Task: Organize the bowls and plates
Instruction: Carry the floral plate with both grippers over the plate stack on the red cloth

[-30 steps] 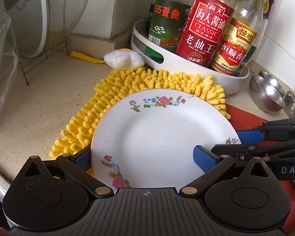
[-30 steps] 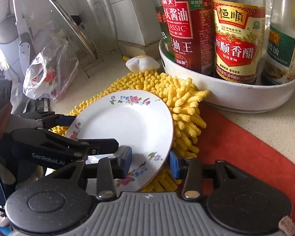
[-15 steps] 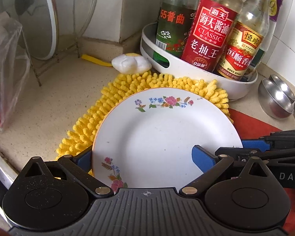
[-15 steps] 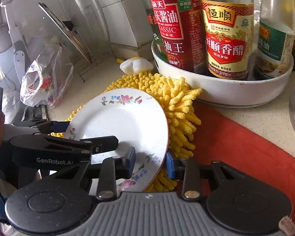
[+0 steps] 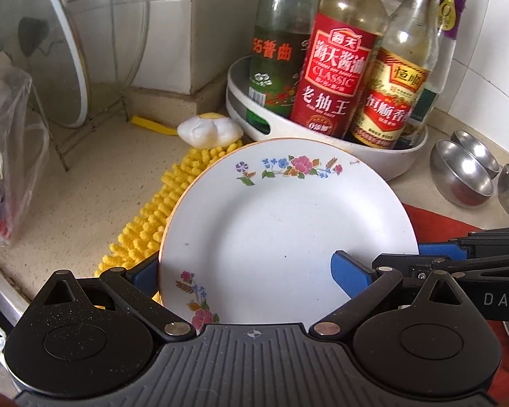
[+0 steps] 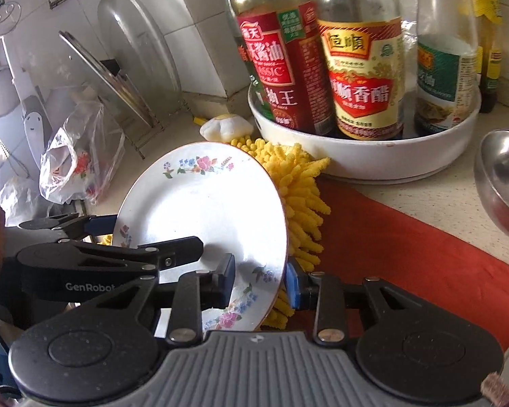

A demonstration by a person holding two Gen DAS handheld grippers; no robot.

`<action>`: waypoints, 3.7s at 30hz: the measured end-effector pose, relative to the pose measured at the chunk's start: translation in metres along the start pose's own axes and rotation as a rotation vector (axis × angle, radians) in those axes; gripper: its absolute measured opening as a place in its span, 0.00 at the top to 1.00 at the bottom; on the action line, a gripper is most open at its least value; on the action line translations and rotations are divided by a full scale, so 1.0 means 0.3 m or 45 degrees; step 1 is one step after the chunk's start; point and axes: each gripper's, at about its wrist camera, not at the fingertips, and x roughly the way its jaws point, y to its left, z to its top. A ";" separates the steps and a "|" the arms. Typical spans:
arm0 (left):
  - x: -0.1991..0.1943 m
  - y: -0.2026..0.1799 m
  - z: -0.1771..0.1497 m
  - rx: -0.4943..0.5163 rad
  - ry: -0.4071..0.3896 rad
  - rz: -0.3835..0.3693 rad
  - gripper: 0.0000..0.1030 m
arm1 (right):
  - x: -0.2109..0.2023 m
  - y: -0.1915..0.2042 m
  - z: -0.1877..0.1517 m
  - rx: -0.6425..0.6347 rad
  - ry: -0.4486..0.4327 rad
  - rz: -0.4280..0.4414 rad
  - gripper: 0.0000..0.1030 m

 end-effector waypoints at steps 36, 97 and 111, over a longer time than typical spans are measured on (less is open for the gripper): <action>-0.079 -0.521 0.088 0.292 -0.118 -0.163 0.01 | -0.428 -0.313 -0.115 0.228 -0.281 -0.126 0.71; -0.028 -1.059 -0.132 0.541 0.062 -0.389 0.02 | -0.802 -0.645 -0.483 0.534 -0.237 -0.363 0.71; 0.051 -1.031 -0.132 0.513 0.147 -0.376 0.03 | -0.726 -0.651 -0.472 0.502 -0.189 -0.415 0.71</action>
